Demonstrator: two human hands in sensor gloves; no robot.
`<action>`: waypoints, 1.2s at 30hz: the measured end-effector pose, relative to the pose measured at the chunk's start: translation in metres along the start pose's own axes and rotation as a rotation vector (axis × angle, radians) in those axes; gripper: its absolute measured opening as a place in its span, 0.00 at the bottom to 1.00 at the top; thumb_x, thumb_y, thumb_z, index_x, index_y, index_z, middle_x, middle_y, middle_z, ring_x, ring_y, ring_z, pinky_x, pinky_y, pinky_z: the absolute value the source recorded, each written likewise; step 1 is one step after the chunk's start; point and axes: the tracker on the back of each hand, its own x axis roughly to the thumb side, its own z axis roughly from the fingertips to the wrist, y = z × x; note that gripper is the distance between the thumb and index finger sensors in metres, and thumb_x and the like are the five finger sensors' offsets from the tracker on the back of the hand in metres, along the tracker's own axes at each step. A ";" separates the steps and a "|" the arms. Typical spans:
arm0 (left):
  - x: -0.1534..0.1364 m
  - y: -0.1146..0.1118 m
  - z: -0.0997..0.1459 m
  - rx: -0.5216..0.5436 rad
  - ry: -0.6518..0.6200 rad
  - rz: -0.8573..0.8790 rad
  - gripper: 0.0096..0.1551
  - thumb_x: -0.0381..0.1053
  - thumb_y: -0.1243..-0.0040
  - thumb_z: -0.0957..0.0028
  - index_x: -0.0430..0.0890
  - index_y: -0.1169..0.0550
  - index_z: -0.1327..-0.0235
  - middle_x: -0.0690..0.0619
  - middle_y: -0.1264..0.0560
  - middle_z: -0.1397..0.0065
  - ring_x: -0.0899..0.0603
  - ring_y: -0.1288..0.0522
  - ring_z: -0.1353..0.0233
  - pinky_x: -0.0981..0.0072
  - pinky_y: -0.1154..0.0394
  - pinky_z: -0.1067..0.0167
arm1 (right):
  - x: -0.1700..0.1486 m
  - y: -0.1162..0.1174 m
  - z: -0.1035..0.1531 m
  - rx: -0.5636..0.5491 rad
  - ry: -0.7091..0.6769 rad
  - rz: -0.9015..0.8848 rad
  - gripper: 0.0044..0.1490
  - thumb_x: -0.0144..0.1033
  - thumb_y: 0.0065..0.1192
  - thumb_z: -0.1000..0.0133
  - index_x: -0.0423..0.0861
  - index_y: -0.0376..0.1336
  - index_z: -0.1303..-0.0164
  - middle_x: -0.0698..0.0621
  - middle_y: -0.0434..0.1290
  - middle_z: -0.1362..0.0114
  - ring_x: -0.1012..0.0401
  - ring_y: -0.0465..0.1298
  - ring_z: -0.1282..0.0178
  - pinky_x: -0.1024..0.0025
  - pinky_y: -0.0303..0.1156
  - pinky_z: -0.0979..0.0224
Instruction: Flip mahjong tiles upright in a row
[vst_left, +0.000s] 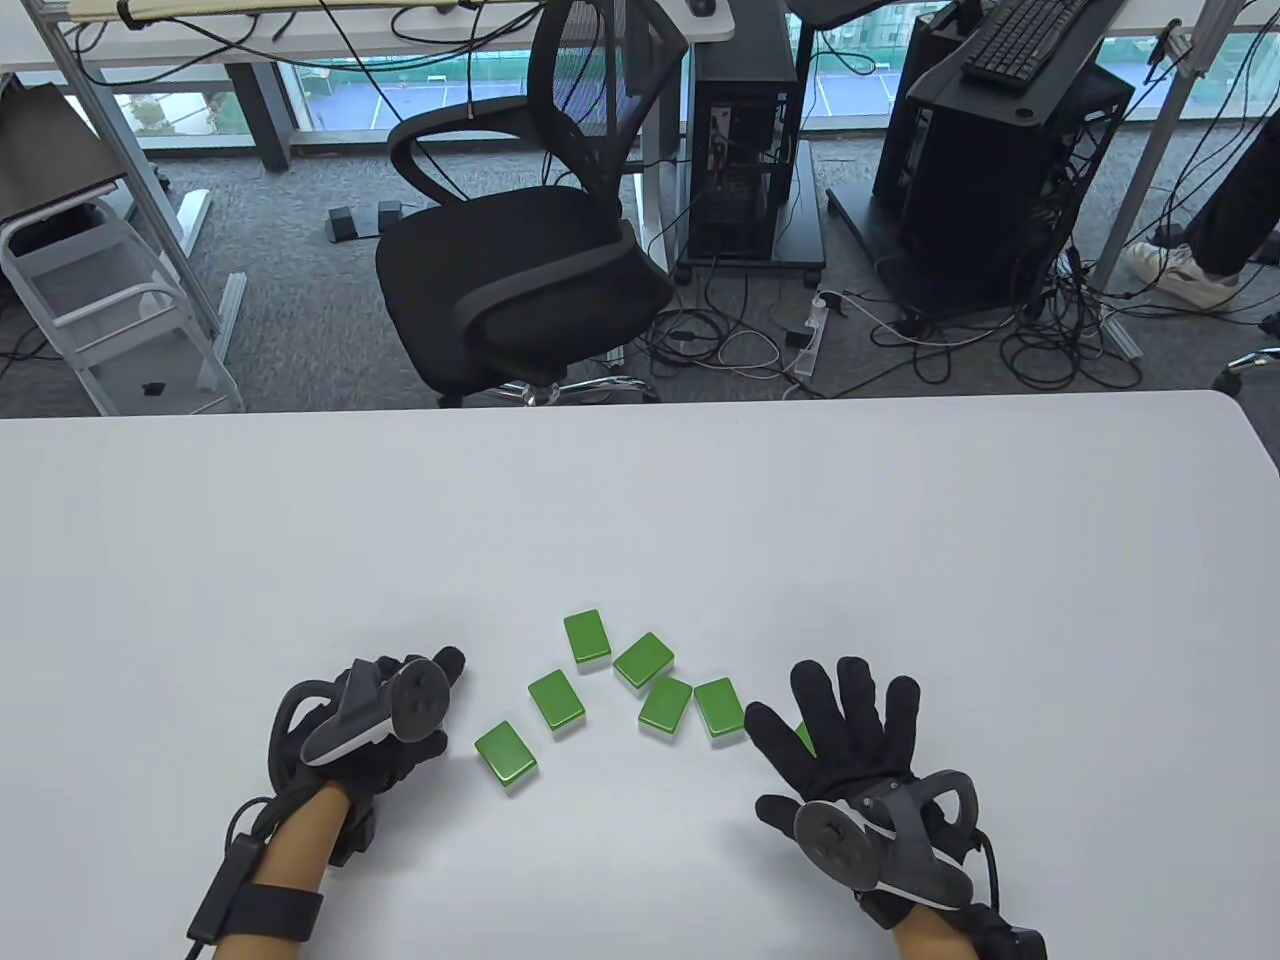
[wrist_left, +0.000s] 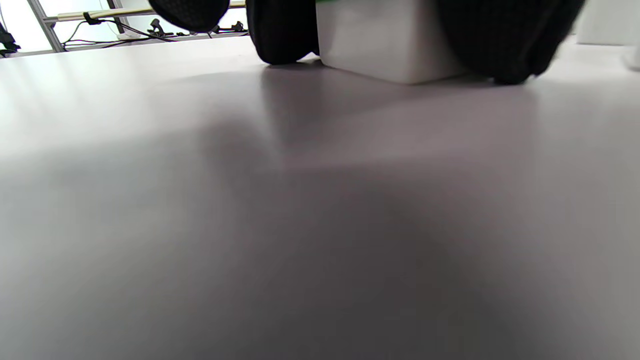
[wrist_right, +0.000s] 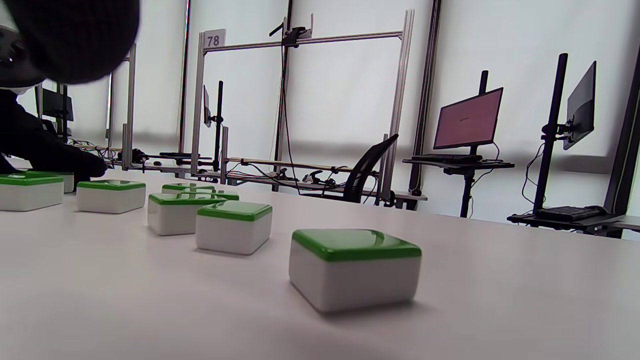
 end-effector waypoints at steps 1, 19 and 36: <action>0.001 0.002 0.001 -0.007 -0.013 0.010 0.51 0.62 0.36 0.64 0.64 0.47 0.28 0.59 0.34 0.21 0.44 0.32 0.21 0.39 0.37 0.24 | 0.001 0.000 0.000 0.000 -0.003 0.001 0.60 0.63 0.58 0.53 0.69 0.23 0.31 0.51 0.18 0.19 0.43 0.19 0.24 0.30 0.25 0.26; 0.021 -0.006 0.063 0.015 -0.282 -0.063 0.56 0.63 0.33 0.68 0.61 0.49 0.27 0.58 0.32 0.22 0.44 0.29 0.22 0.38 0.34 0.26 | 0.007 -0.001 0.000 0.004 -0.032 0.011 0.60 0.63 0.57 0.53 0.69 0.22 0.31 0.51 0.18 0.19 0.43 0.19 0.24 0.31 0.24 0.26; 0.045 0.017 0.055 -0.029 -0.239 -0.139 0.62 0.72 0.37 0.70 0.58 0.53 0.26 0.54 0.39 0.17 0.41 0.33 0.19 0.36 0.35 0.26 | 0.009 -0.001 -0.001 0.012 -0.039 0.014 0.59 0.63 0.57 0.53 0.69 0.22 0.31 0.52 0.17 0.19 0.43 0.19 0.24 0.31 0.24 0.26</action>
